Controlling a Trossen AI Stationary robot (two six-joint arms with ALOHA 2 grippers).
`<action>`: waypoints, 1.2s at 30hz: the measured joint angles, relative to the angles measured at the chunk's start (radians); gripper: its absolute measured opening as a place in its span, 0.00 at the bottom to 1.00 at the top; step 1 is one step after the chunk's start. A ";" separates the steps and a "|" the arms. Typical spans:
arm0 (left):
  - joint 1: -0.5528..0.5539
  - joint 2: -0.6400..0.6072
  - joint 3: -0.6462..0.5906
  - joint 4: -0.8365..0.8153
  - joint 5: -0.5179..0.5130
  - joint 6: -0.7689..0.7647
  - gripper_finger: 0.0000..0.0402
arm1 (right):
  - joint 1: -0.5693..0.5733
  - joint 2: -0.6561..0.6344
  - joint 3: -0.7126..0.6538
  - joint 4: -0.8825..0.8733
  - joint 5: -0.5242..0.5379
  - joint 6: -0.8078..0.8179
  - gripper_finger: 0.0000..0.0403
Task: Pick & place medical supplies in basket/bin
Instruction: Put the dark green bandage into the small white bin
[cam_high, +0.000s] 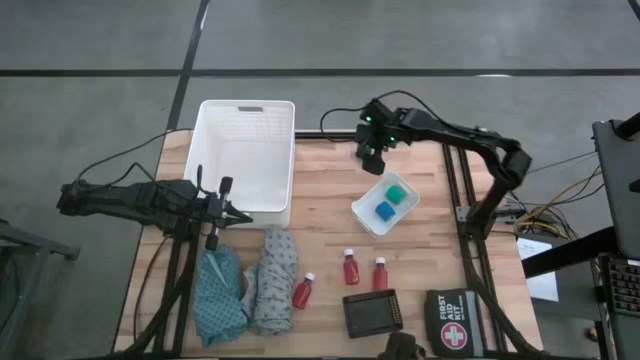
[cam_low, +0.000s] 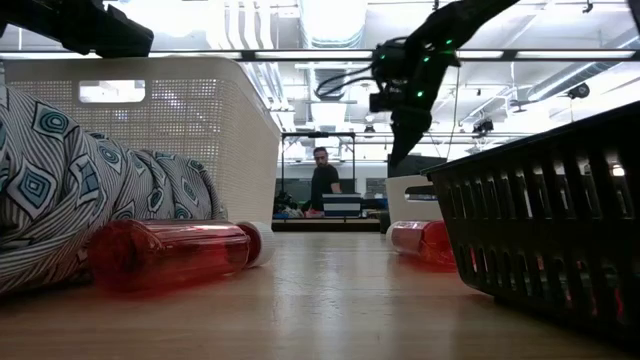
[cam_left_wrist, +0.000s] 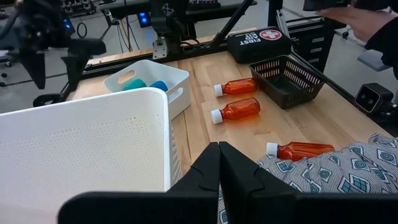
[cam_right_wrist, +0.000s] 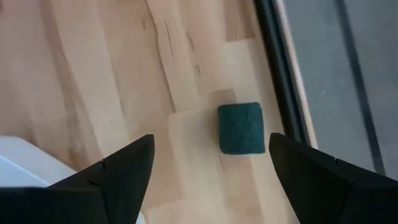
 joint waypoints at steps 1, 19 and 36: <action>0.000 0.000 0.000 0.000 0.000 0.000 0.01 | -0.006 0.019 0.020 -0.009 0.000 -0.011 0.77; 0.000 0.000 0.000 0.000 0.000 0.000 0.01 | -0.083 0.186 0.070 0.000 -0.061 -0.126 0.77; 0.000 0.000 0.000 0.000 0.000 0.000 0.01 | -0.112 0.274 0.073 0.027 -0.064 -0.157 0.77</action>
